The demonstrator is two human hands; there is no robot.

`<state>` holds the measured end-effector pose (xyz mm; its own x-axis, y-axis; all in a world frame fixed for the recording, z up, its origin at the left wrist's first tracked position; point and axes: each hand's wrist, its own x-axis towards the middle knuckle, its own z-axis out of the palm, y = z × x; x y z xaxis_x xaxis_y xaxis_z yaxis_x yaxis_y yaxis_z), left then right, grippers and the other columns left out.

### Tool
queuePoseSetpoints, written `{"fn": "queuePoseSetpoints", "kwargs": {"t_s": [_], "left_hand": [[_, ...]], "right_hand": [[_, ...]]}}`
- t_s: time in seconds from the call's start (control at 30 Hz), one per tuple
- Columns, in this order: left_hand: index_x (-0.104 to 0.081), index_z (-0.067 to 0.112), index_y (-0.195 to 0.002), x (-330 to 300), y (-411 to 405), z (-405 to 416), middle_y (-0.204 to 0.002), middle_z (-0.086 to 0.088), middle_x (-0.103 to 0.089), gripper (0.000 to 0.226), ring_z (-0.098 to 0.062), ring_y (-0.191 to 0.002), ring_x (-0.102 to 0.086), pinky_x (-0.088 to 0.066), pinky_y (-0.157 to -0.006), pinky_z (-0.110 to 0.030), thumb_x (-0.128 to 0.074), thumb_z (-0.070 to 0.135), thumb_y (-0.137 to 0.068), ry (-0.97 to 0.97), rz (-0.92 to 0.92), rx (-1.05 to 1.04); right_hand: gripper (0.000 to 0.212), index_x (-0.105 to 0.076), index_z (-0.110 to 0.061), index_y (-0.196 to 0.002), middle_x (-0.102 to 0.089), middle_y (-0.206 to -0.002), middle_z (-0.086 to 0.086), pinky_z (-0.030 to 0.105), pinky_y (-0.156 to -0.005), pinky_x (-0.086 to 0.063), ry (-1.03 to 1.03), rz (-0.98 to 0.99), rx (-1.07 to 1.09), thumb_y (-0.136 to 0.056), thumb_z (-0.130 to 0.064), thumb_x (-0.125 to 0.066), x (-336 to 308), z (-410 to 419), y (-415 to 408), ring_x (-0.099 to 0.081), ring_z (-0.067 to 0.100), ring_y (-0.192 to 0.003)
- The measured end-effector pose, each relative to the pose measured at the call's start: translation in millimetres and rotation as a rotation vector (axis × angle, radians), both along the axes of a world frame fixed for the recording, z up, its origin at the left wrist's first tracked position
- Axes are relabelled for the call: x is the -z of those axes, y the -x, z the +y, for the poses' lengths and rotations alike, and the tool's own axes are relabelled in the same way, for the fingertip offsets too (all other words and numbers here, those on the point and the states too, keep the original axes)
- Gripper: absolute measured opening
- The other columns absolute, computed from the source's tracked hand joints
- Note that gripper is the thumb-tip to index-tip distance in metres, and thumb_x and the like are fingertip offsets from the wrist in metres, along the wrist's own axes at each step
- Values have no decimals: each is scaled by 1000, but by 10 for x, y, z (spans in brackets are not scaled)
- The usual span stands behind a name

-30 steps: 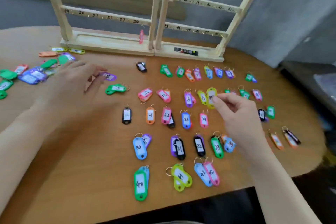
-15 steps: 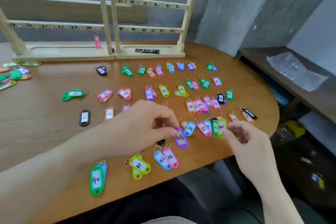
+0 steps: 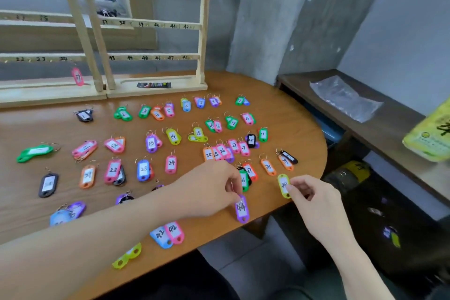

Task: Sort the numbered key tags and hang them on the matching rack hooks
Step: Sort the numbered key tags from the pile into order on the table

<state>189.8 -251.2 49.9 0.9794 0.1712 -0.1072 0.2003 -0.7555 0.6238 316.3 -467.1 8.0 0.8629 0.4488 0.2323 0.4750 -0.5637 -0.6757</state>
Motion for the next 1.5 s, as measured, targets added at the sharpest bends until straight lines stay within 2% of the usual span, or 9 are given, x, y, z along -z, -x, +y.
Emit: {"fn": "queuePoseSetpoints", "kwargs": {"t_s": [0.13,0.23,0.43,0.77,0.87,1.03,1.2,1.3,1.5], "left_hand": [[-69,32,-85,49,-27,-72,-79,15,-64,5,-3,-79,-62,-55,-75,-31,-69,31,-90,-59,19,-20],[-65,33,-86,32,-27,-102,-81,16,-64,7,-4,-84,-62,-51,-72,-24,-63,29,-92,-113,7,-32],[-63,31,-91,16,-25,-122,-85,12,-67,6,-7,-83,-62,-48,-70,-23,-58,29,-93,-258,-26,-49],[-64,31,-91,-142,175,179,-76,18,-68,4,3,-73,-58,-34,-59,-10,-62,34,-92,-248,-144,-164],[-66,30,-86,-196,351,460,-73,19,-67,5,11,-72,-56,-36,-58,-12,-65,30,-91,-170,-139,-273],[-68,29,-82,-257,805,904,-70,21,-67,9,5,-64,-58,-41,-57,-15,-69,23,-89,-112,-183,-436],[-65,30,-74,-230,1341,1264,-67,18,-68,18,2,-56,-58,-39,-51,-12,-68,16,-85,-116,-223,-573],[-66,29,-76,-202,1681,1461,-68,19,-68,16,-1,-55,-57,-47,-57,-27,-69,17,-85,-111,-233,-667],[-68,26,-76,-27,2375,1993,-66,5,-69,12,-5,-55,-53,-51,-65,-36,-71,18,-85,-70,-259,-877]], "right_hand": [[7,-72,-23,-98,-66,-81,-15,5,-66,-46,40,-28,11,-91,-23,-74,17,-71,-175,-62,-2,-80],[7,-71,-22,-98,-65,-79,-14,12,-57,-44,81,-67,40,-91,-21,-74,17,-102,-284,-62,4,-73],[6,-71,-17,-94,-61,-75,-13,14,-58,-42,135,-128,48,-90,-12,-74,12,-120,-419,-60,4,-69],[4,-70,-20,-94,-62,-78,-12,16,-59,-44,109,-212,1,-92,-18,-72,-149,36,-363,-61,6,-70],[2,-70,-21,-94,-62,-78,-12,20,-61,-49,99,-262,-60,-92,-20,-69,-219,299,-281,-60,5,-71],[5,-69,-23,-89,-62,-76,-14,32,-68,-53,105,-226,-219,-93,-22,-66,-277,945,-68,-59,5,-73],[17,-65,-22,-75,-60,-66,-9,39,-64,-51,66,-234,-390,-92,-19,-65,-445,1663,255,-57,11,-64],[14,-69,-22,-80,-61,-69,-12,36,-65,-51,86,-307,-477,-93,-23,-64,-619,2115,468,-57,8,-67],[15,-69,-20,-84,-62,-73,-10,37,-67,-52,160,-398,-657,-94,-28,-61,-784,2992,975,-59,16,-73]]}}
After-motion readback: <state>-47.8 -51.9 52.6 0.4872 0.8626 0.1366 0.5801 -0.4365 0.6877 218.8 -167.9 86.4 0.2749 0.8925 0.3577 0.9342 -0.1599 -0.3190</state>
